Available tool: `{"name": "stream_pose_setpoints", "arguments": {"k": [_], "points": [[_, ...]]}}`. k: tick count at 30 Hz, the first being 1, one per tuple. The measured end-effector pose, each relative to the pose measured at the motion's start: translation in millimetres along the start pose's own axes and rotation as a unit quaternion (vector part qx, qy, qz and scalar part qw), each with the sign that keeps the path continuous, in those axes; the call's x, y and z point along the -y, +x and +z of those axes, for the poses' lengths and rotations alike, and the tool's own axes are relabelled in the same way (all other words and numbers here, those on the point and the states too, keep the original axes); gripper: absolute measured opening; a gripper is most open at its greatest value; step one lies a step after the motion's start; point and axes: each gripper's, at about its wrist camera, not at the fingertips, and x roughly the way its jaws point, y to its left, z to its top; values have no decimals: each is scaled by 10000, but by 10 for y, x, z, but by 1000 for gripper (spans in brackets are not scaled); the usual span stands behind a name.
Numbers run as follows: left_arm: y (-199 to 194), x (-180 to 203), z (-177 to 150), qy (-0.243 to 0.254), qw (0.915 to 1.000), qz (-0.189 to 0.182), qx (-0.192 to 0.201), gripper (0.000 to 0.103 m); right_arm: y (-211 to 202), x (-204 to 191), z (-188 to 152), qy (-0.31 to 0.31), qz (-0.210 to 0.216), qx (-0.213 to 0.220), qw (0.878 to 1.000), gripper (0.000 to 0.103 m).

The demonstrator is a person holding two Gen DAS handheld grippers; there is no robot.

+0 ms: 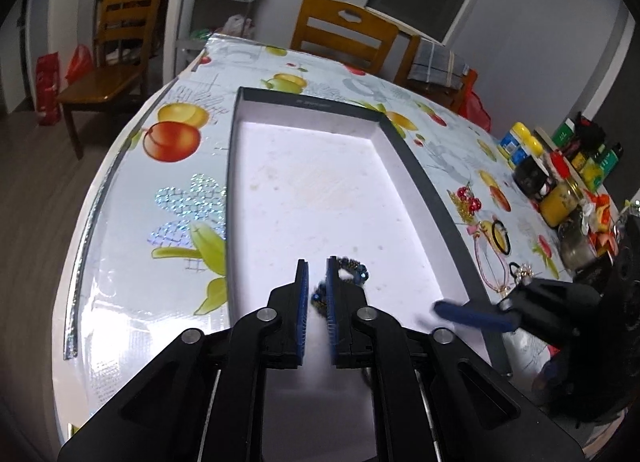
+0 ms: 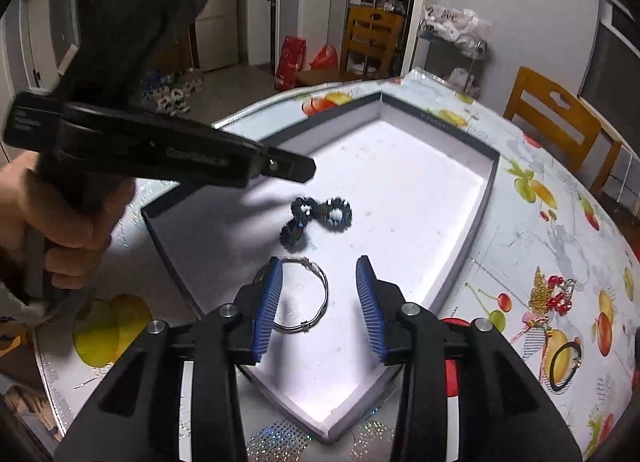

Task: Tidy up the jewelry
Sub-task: 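Carry the dark beaded bracelet into the white box and open the left gripper, then lower the left gripper onto the pink cord bracelet and close it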

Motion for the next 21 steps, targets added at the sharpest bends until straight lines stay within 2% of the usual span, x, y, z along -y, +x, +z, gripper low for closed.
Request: {"name": "stream_pose_setpoints", "arguments": {"k": [1,2,4,7,13,16,19,21], "points": [[-8,-4,4,-22,10000,20,19,27,-32,21,1,23,-2,44,10000,39],[-25,-6,11,-27,10000,59,61,33,-68,44,-4,51,-13,89,9999,39],[-49,19,16,20,9999,82,98,36,-172,106,-39,123,-76,189,9997,42],[-69,123,14,133,9998,91,144,50,-352,242,-141,258,-241,325,9989,59],[-58,520,-23,481,9987,-46,190,60,-681,693,-491,730,-649,362,9946,65],[-18,788,-55,741,9970,-159,158,62,-808,916,-684,997,-820,335,9911,66],[24,1073,-103,1044,9941,-263,118,63,-922,1099,-861,1186,-992,289,9875,72],[68,1267,-139,1252,9916,-308,86,63,-999,1189,-986,1271,-1116,244,9853,73]]}}
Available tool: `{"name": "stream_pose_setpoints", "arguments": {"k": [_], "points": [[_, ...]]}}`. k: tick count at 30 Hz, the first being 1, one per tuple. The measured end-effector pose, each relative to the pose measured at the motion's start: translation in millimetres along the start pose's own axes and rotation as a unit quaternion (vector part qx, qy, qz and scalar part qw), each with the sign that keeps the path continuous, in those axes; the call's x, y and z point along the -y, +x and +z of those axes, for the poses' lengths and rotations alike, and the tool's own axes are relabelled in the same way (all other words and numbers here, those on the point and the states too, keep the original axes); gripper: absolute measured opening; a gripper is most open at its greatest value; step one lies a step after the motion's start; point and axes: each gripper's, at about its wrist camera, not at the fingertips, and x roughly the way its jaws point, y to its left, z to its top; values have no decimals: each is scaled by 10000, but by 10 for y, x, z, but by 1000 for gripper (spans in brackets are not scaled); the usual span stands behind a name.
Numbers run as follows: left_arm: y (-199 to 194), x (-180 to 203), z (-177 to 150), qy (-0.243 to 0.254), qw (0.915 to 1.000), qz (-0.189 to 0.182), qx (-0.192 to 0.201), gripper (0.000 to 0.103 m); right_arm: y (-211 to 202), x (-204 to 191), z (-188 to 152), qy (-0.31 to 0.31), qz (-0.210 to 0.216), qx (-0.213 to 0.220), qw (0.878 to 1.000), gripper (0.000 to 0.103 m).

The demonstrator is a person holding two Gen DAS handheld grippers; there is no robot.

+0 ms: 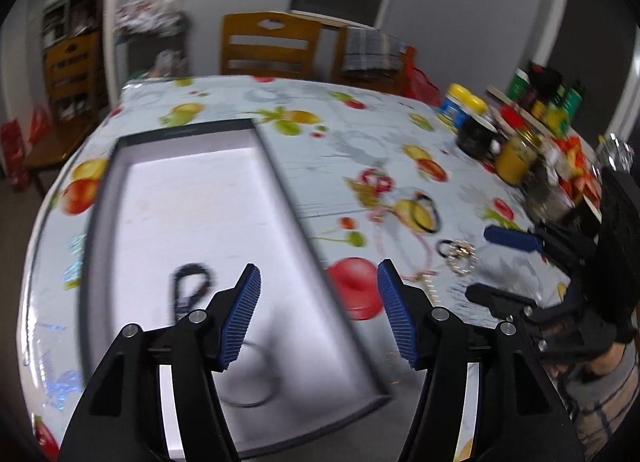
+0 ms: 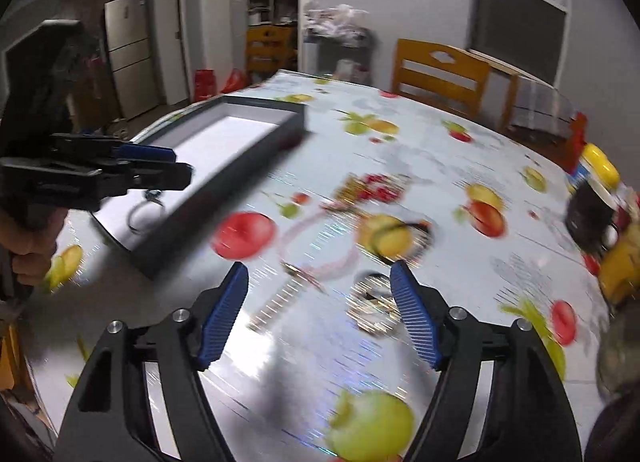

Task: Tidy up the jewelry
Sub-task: 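Lower the left gripper onto the pink cord bracelet and close it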

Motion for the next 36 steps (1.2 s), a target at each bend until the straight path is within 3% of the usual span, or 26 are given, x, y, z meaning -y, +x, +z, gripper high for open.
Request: {"name": "stream_pose_setpoints", "arguments": {"k": [12,24,30,33,36], "points": [[495,914,-27,1092,9936,-76,-267,63,-37,495,-398,387,-338,-310,9982,74],[926,1107,31,1500,9840,656,-703,52,-185,649,-474,662,-260,-88,9974,78],[1041,1150,19,1685,9795,750,-815,52,-201,670,-473,710,-208,-70,9972,78],[1073,1171,47,1697,9791,796,-794,43,-207,668,-472,719,-203,-51,9972,79],[1095,1161,55,1653,9802,805,-732,27,-207,663,-472,708,-210,-56,9973,79]]}}
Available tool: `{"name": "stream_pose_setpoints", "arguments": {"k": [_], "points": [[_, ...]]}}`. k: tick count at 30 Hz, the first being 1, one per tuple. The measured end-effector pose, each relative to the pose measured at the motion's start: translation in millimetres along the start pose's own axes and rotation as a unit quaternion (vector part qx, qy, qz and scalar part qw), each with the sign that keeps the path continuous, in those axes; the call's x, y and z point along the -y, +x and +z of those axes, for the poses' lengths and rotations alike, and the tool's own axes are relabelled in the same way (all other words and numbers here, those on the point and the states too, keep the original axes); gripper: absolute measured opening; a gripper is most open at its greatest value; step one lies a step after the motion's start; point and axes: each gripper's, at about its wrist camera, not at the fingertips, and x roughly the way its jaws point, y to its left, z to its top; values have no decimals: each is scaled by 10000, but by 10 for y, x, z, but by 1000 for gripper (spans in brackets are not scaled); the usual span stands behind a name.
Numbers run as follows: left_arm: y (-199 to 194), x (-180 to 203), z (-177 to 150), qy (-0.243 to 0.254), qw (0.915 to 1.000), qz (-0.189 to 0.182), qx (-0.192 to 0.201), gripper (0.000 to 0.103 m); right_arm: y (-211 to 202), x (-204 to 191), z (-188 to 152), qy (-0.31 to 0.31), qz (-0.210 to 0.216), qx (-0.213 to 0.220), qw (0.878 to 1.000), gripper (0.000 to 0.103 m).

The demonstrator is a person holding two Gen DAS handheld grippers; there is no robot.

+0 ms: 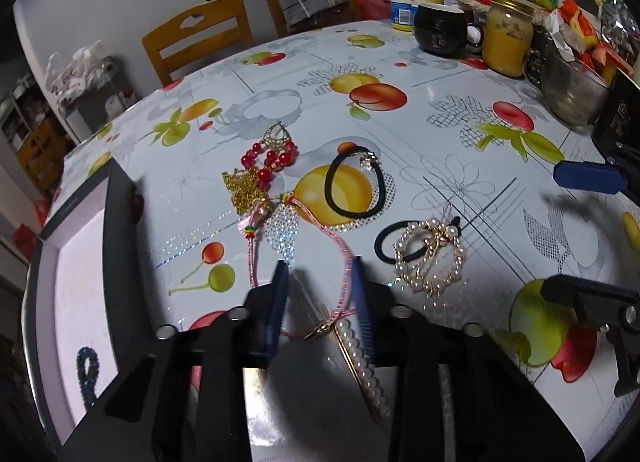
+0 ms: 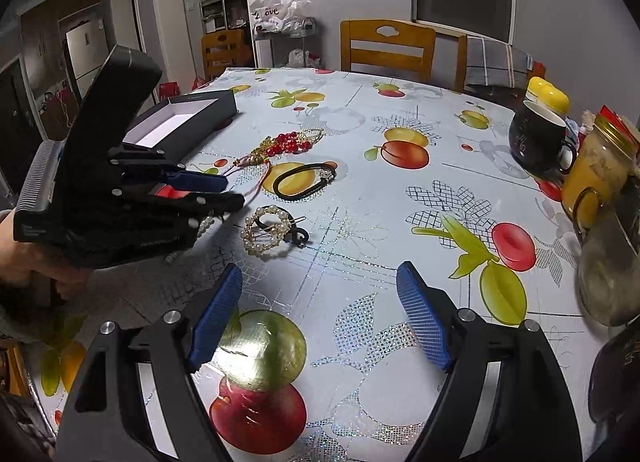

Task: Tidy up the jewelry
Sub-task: 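Lower the left gripper onto the pink cord bracelet and close it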

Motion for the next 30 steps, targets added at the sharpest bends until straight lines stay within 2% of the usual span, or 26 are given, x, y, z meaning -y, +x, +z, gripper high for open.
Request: {"name": "stream_pose_setpoints", "arguments": {"k": [2,9,15,27,30], "points": [[13,-37,-3,-138,9999,-94,0,2,5,-6,0,-9,-10,-15,10000,79],[-240,-267,-4,-733,9951,-422,507,2,98,-77,49,-41,94,-107,9999,79],[-450,-461,1,-1051,9899,-622,717,2,285,-231,162,-239,185,-255,9992,79],[-831,-569,-92,-1201,9819,-974,1091,2,657,-394,360,-586,185,-601,9963,79],[-916,-584,-95,-1211,9800,-1053,1178,2,712,-417,369,-670,183,-696,9952,72]]}}
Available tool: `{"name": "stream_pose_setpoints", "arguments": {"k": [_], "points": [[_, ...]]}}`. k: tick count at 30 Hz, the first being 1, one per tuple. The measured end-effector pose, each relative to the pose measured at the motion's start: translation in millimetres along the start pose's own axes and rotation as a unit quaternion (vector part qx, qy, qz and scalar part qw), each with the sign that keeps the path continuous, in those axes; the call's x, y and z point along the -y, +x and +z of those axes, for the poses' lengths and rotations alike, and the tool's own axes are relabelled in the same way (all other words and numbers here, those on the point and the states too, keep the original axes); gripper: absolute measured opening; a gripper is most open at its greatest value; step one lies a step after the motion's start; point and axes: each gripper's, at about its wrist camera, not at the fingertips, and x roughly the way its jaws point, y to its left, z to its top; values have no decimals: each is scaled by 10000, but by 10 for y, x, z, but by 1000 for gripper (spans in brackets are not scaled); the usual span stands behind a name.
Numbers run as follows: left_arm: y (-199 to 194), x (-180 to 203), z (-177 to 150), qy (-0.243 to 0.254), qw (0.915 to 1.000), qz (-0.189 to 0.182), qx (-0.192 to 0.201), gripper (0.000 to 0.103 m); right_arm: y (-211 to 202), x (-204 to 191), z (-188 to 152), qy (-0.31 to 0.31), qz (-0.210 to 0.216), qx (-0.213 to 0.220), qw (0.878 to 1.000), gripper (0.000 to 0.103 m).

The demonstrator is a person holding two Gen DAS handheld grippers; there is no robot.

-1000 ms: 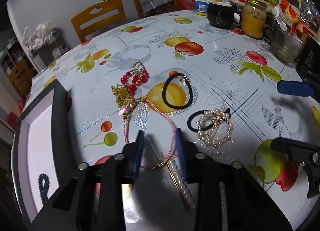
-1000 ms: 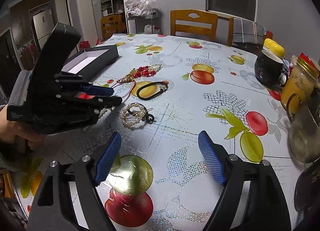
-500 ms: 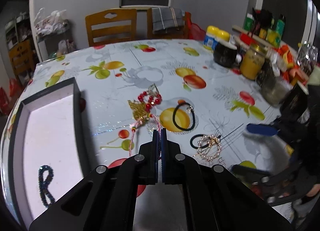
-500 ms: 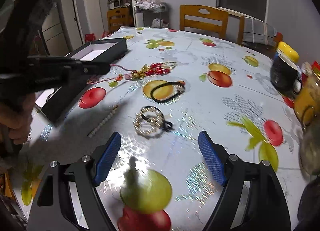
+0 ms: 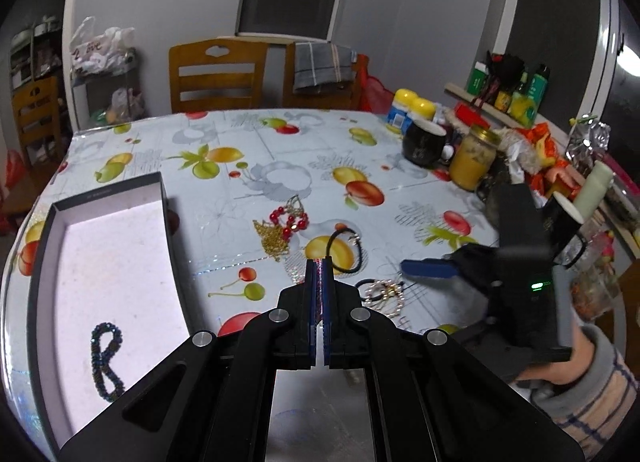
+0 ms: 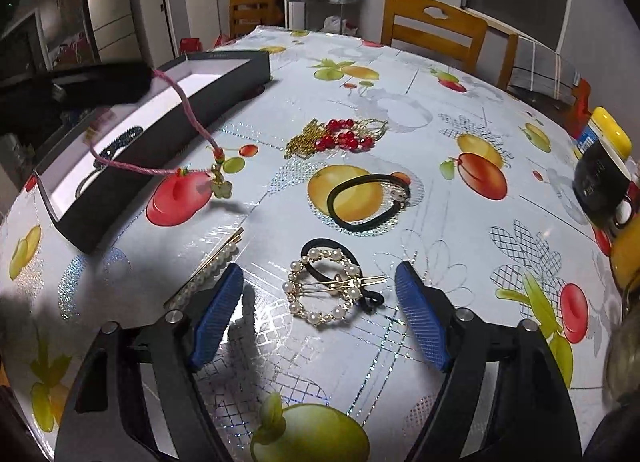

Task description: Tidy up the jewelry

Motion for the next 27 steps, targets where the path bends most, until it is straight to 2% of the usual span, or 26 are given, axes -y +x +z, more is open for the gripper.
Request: {"name": "stream_pose_setpoints", "arguments": {"k": [5,16,27], "points": [[-84,13,7,0,10000,-59,70,2,16,12,-7,11,70,-48,10000,52],[-253,1,56,-9,9997,-82,236,2,-165,34,-14,174,50,240,9995,52],[-510,-170,183,-84,9987,57,495,2,-452,-182,212,-27,149,637,9979,52]]}}
